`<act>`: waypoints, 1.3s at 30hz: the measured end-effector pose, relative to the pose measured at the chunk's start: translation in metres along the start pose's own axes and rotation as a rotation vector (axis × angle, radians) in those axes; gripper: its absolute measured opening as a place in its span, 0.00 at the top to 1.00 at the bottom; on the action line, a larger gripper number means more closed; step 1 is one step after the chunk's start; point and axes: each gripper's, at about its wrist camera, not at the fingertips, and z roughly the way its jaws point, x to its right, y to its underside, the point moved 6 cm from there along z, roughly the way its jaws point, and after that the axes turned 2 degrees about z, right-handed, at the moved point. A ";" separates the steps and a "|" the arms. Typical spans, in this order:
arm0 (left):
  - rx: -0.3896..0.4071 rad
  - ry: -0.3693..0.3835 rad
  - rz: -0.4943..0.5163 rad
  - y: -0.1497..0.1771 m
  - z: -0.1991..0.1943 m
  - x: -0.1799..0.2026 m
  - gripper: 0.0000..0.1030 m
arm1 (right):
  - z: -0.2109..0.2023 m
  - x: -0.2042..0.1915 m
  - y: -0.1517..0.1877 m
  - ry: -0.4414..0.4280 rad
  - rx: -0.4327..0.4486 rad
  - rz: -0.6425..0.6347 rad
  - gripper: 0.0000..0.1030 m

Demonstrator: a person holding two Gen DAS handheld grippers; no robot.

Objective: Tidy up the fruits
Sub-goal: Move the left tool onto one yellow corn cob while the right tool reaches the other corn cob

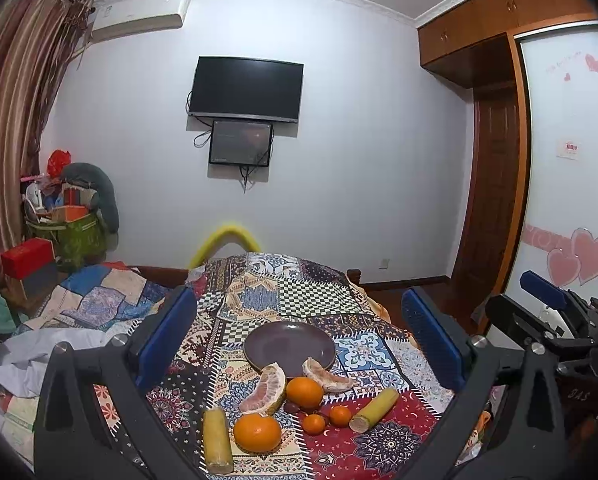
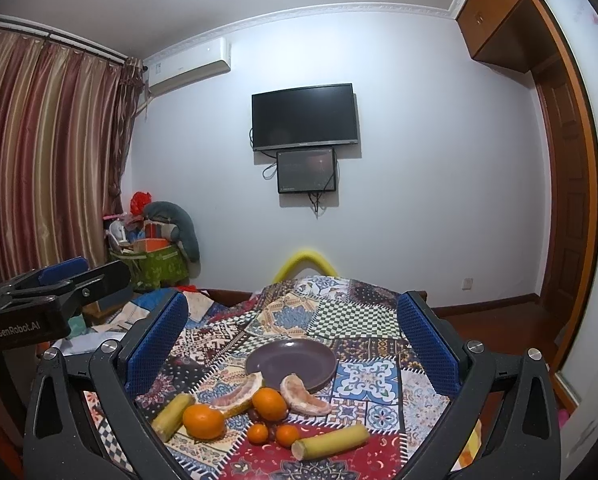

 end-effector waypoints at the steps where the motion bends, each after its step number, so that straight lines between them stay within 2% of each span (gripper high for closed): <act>1: -0.006 -0.006 -0.001 0.002 0.002 -0.003 0.00 | 0.002 0.001 0.001 0.000 -0.007 -0.002 0.00; 5: -0.021 -0.050 0.013 0.009 0.010 -0.016 0.00 | 0.019 0.006 0.015 0.003 -0.062 -0.003 0.00; 10: -0.085 -0.086 0.026 0.030 0.033 -0.039 0.00 | 0.044 0.025 0.044 0.035 -0.171 0.007 0.00; 16: -0.221 -0.114 0.014 0.073 0.068 -0.074 0.00 | 0.071 0.047 0.085 0.088 -0.309 0.012 0.00; 18: -0.249 -0.127 0.003 0.087 0.076 -0.084 0.03 | 0.076 0.053 0.099 0.112 -0.349 -0.002 0.00; 20: -0.287 -0.141 0.002 0.102 0.084 -0.093 0.10 | 0.081 0.058 0.111 0.119 -0.384 -0.005 0.00; 24: -0.386 -0.156 -0.013 0.133 0.103 -0.108 0.14 | 0.093 0.063 0.134 0.122 -0.449 0.012 0.00; 27: -0.448 -0.175 -0.015 0.154 0.113 -0.117 0.16 | 0.101 0.062 0.151 0.106 -0.489 0.008 0.00; 33: -0.579 -0.189 -0.038 0.191 0.130 -0.128 0.29 | 0.118 0.049 0.181 0.064 -0.584 -0.011 0.00; 35: -0.608 -0.189 -0.050 0.201 0.133 -0.131 0.33 | 0.123 0.047 0.188 0.048 -0.607 0.000 0.05; 39: -0.648 -0.177 -0.067 0.211 0.134 -0.130 0.33 | 0.133 0.043 0.204 0.025 -0.659 0.012 0.13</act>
